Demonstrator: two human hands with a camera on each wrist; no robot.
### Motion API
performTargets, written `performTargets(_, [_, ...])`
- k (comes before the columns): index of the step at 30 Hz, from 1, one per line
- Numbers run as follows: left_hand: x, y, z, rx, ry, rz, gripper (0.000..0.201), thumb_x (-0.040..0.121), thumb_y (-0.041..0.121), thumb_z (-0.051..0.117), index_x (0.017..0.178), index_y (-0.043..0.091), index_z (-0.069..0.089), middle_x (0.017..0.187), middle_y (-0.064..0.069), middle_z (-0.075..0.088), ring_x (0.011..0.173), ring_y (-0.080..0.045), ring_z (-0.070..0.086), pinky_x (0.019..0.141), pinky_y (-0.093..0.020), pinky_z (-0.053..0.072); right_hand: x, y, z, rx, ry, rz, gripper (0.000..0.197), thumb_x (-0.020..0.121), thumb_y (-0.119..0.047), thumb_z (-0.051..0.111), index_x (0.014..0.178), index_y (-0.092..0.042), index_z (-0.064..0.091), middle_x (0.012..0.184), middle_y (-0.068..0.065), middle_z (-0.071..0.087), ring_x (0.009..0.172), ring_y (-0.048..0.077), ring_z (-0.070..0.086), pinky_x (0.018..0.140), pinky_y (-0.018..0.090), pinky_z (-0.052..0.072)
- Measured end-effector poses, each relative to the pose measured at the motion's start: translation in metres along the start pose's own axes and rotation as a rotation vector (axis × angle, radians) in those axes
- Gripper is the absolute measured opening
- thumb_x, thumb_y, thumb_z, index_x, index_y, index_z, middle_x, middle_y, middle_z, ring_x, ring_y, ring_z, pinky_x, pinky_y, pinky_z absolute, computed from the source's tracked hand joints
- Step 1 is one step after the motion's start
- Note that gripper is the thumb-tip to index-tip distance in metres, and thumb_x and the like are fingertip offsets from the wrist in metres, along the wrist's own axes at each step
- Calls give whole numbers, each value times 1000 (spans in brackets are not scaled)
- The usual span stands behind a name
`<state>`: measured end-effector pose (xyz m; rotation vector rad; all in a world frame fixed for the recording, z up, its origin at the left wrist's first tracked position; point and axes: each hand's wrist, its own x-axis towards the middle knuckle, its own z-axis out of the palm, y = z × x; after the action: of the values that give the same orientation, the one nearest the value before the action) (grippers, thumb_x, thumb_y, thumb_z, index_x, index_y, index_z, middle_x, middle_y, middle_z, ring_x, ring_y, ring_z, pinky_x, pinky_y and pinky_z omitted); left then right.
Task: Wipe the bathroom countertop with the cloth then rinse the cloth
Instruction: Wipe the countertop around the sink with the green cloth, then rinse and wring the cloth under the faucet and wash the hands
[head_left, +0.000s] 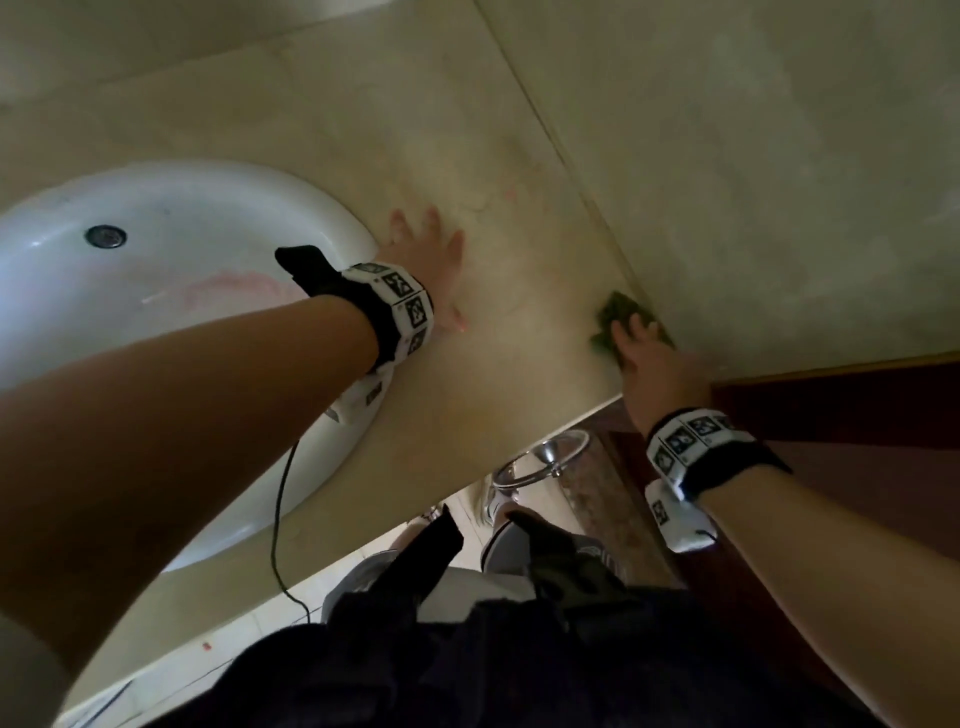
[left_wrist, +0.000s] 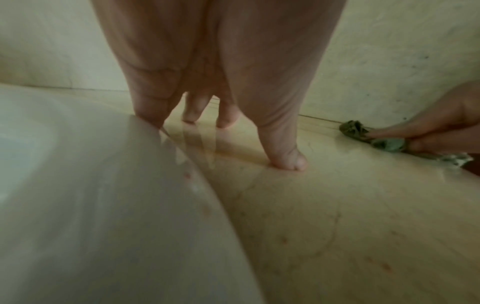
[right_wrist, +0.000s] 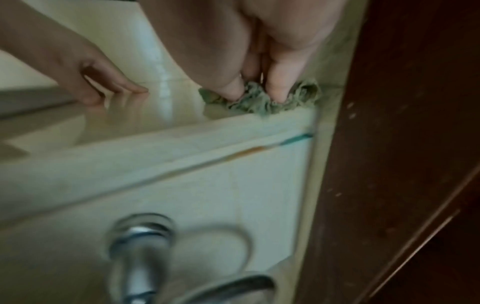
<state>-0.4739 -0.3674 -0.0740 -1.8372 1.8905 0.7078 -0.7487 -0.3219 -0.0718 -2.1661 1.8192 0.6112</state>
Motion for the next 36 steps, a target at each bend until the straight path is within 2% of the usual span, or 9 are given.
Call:
performTargets(3, [-2,2,3,14,21,12,110,74,54,74,153,20,6,160,-12,-8,143,-50,-4,110,-61,27,-13,-32,6,-36,-10,-45,58,97,-8,37,151,-21,20,160,4,16,145,28,19,104,43,39])
performTargets(8, [-16,8,16,30,52,40,99,77,50,72,152,17,15,159,-13,3,142,-49,5,108,-58,29,-68,-123,31,94,-34,-583,50,95,-10,41,145,-15,40,155,10,32,143,33,28,104,49,42])
performTargets(14, [-37,15,36,58,86,53,90,75,47,75,145,14,29,151,-17,20,135,-44,23,104,-55,39,-97,-158,38,-97,-108,-951,53,100,-12,37,151,-18,26,161,3,16,148,24,11,118,43,21])
performTargets(17, [-48,18,43,69,91,51,88,81,46,70,149,17,22,154,-17,16,136,-44,22,108,-52,35,-72,-114,31,-132,-59,-882,54,99,-11,37,151,-21,25,161,2,16,148,22,12,117,41,25])
performTargets(22, [-58,20,47,97,66,42,80,84,43,66,148,17,25,152,-16,20,134,-43,26,104,-49,35,-23,-39,14,-168,102,-399,52,102,-13,32,152,-25,22,160,0,18,147,23,19,107,39,36])
performTargets(27, [-76,27,62,75,60,18,64,95,24,51,151,16,21,156,-16,15,137,-42,24,111,-47,31,-71,-98,41,-104,49,-746,53,98,-11,37,150,-20,28,158,5,24,146,26,20,108,42,37])
performTargets(30, [-98,24,69,-62,107,4,60,95,22,53,149,16,27,157,-17,15,137,-36,31,111,-43,33,-68,-95,32,28,51,-803,45,98,-13,40,142,-25,45,148,4,43,137,24,40,103,38,43])
performTargets(33, [-126,18,74,-331,178,-72,72,92,29,61,152,21,23,161,-10,10,142,-30,29,115,-36,27,-57,-90,5,315,55,-601,35,97,-15,46,124,-25,64,121,7,67,109,29,61,93,32,47])
performTargets(36, [-152,16,78,-515,283,-132,71,90,28,63,151,23,27,154,-8,33,137,-26,39,111,-32,31,-53,-96,-20,907,-52,-402,31,95,-6,47,111,-17,71,106,10,72,97,26,67,92,38,53])
